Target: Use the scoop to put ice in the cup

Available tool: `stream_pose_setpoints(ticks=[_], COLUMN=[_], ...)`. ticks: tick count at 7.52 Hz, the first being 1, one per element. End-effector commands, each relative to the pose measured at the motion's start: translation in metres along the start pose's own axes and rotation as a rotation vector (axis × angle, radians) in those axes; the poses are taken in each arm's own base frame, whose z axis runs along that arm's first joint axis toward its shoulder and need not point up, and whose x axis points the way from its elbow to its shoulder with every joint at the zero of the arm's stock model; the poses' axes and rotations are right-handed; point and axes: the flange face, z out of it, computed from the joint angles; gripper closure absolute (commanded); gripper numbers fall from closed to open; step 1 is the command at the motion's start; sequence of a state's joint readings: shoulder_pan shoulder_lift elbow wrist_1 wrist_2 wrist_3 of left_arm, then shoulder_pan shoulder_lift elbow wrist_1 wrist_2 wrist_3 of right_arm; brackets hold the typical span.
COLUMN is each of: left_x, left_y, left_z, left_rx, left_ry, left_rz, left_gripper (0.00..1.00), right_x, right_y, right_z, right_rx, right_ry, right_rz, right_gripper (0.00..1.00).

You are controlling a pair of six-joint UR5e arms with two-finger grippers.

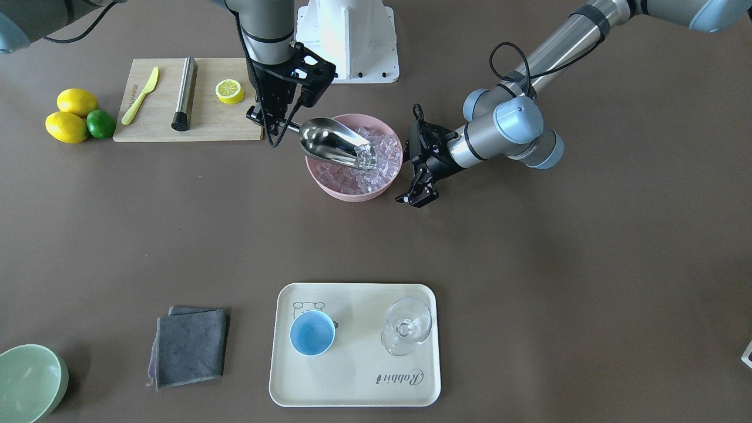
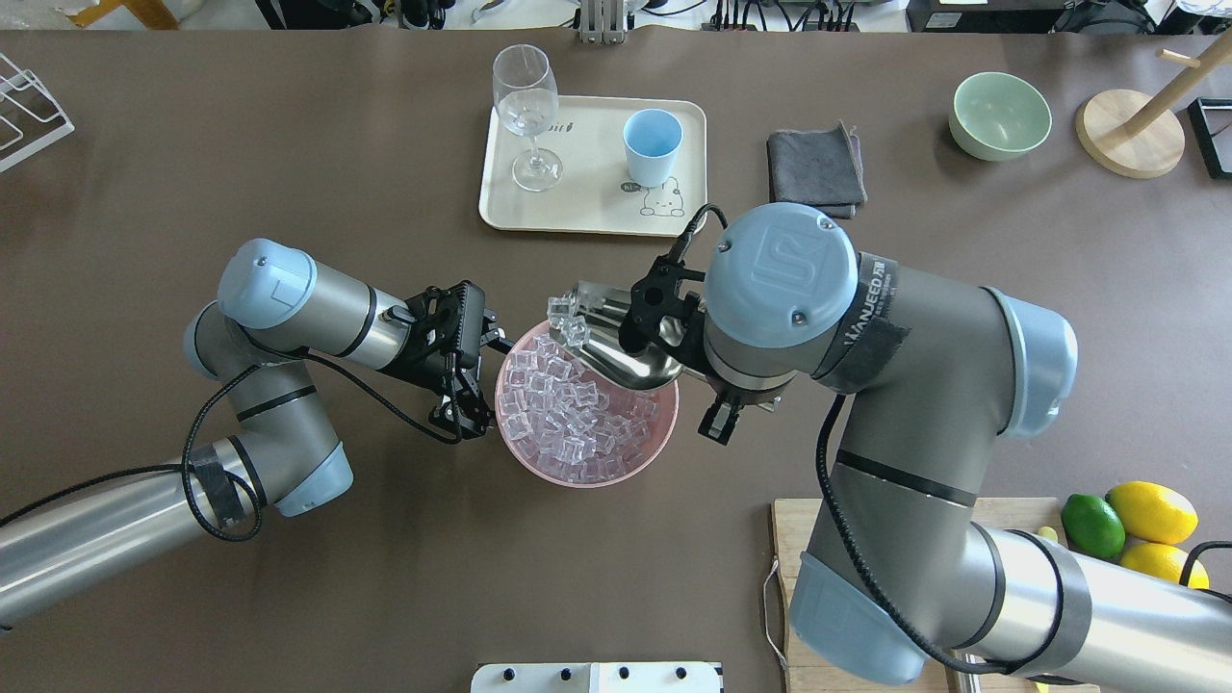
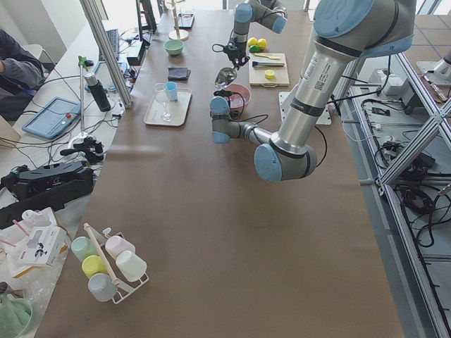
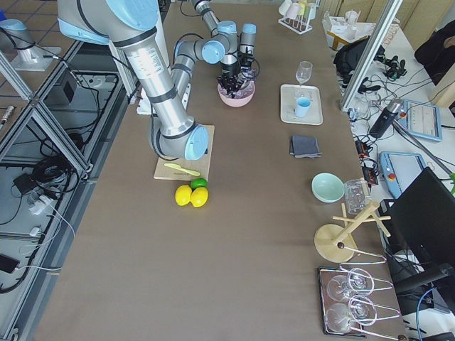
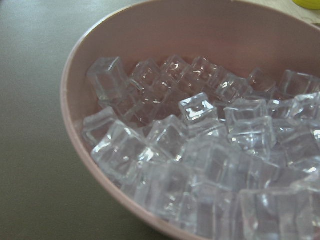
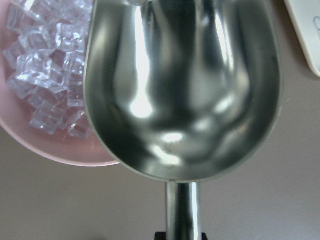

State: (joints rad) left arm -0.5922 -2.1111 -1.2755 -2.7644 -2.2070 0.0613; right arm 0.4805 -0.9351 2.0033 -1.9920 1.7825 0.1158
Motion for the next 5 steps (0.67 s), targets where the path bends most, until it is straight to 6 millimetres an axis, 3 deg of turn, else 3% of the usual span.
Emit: stream_pose_setpoints(ticks=[1,3,5], left_x=[-0.003,0.008,0.027], left_y=[0.001,0.004,0.019], left_z=[-0.008,-0.029,-0.053], left_rx=[0.004,0.018,0.021], left_ry=[-0.010,-0.022,-0.034], left_rz=[0.002,0.009,0.006], left_gripper=[0.02,0.02,0.02], right_x=[0.074,0.110,0.116], right_y=[0.022,0.024,0.022], right_z=[-0.025,-0.054,-0.060], right_rx=[0.175,0.307,0.401], right_ry=[0.059,0.059,0.034], right_rz=[0.162,0.280,0.373], right_gripper=[1.00,1.00,1.00])
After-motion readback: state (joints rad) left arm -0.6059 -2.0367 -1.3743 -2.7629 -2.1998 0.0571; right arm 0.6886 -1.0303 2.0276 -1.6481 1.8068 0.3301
